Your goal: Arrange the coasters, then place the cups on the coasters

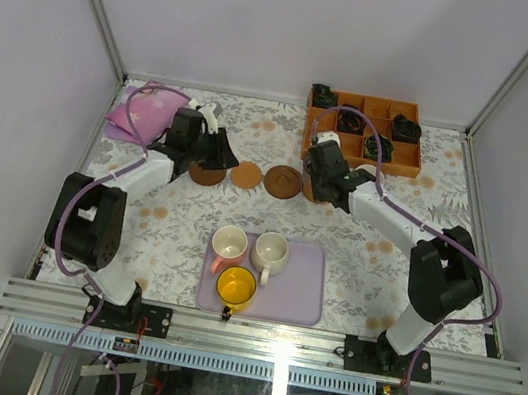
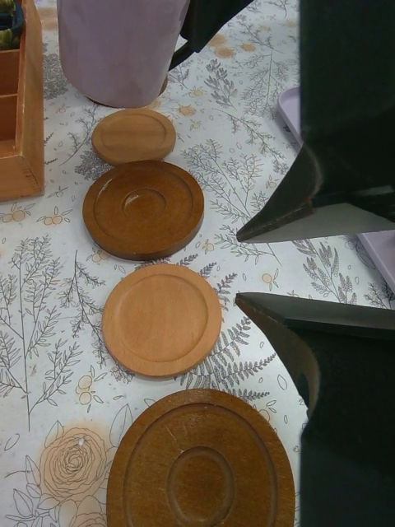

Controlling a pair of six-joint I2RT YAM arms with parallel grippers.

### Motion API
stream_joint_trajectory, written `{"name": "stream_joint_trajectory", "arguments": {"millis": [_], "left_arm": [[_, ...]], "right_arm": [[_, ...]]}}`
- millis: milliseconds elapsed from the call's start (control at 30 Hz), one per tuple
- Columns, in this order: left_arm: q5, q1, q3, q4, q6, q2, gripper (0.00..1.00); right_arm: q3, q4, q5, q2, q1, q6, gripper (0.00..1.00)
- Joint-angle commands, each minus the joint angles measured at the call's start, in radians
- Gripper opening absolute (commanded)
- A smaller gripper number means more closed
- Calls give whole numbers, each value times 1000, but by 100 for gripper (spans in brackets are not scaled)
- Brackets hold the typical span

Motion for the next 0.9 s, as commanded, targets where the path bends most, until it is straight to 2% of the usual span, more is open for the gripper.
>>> {"name": "stream_joint_trajectory", "arguments": {"millis": [0,233,867], "left_arm": [[-6,-5,35,22,12,21,31],[2,-4,61,-14,31,37,31],[21,-5,94,-51,55,69,31]], "right_arm": [[80,-33,1,-5,-10,73,0],[121,-151,-11,13,-13,177,0],[216,-213,-48,112,-58,256,0]]}}
